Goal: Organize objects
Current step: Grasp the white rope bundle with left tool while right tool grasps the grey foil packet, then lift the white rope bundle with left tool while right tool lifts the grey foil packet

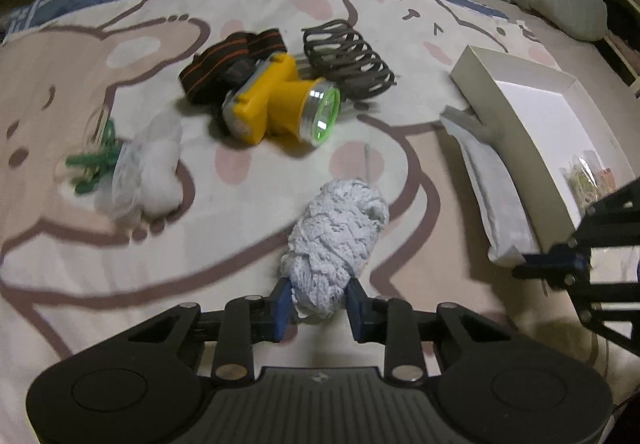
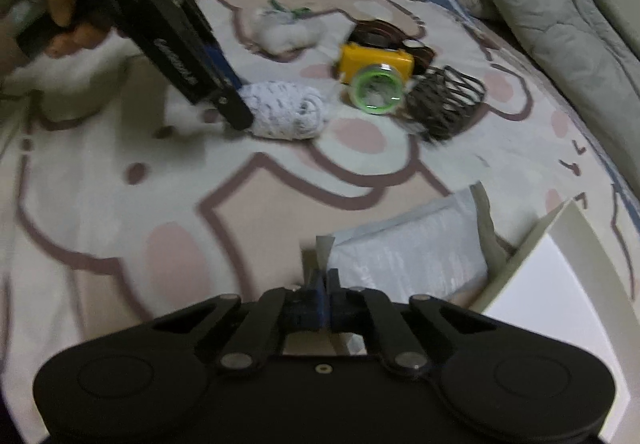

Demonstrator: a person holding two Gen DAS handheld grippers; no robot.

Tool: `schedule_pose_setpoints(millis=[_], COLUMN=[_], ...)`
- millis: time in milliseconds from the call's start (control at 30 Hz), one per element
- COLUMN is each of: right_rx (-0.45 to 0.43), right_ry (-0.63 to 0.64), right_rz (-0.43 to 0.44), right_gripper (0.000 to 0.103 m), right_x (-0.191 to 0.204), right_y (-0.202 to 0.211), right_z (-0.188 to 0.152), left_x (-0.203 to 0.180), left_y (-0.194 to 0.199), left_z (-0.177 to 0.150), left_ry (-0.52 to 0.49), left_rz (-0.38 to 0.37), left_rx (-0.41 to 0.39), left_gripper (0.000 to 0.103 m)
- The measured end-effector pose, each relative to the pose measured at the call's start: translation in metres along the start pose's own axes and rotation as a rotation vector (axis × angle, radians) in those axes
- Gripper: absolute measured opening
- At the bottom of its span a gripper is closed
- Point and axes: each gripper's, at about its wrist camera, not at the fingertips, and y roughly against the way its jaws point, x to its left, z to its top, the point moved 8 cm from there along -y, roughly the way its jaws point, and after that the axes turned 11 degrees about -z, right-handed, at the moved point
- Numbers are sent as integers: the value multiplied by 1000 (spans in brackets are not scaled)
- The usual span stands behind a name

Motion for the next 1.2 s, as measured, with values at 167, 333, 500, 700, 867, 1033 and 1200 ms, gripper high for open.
schedule_pose_setpoints(millis=[167,333,500,700,867,1033,1200], right_rx=[-2,0,42,79,57,191,225], right_ry=[51,119,189,99,-184,-589,-828], right_rz=[92,204,299,274,174,70,0], right_gripper=[1,1,1,18,44,59,83], right_x=[31,65,91,71,32,6,7], right_y=[22,48,67,76,79,50,33], right_z=[-13,-29,-54,-73,-62,-63,-67], left_x=[-1,-8,-21,-33,-36,-39,-39], left_y=[10,15,18,24,28,21,8], left_z=[-24,-43,-52,-48,-36,-27,-24], left_ry=[10,18,12,-15,-93,-159,-213], left_rz=[-8,-21,-47,-36,20,33,59], left_rx=[18,36,49,26,-17,-15,38], left_gripper=[30,31,31,56,59,70,70])
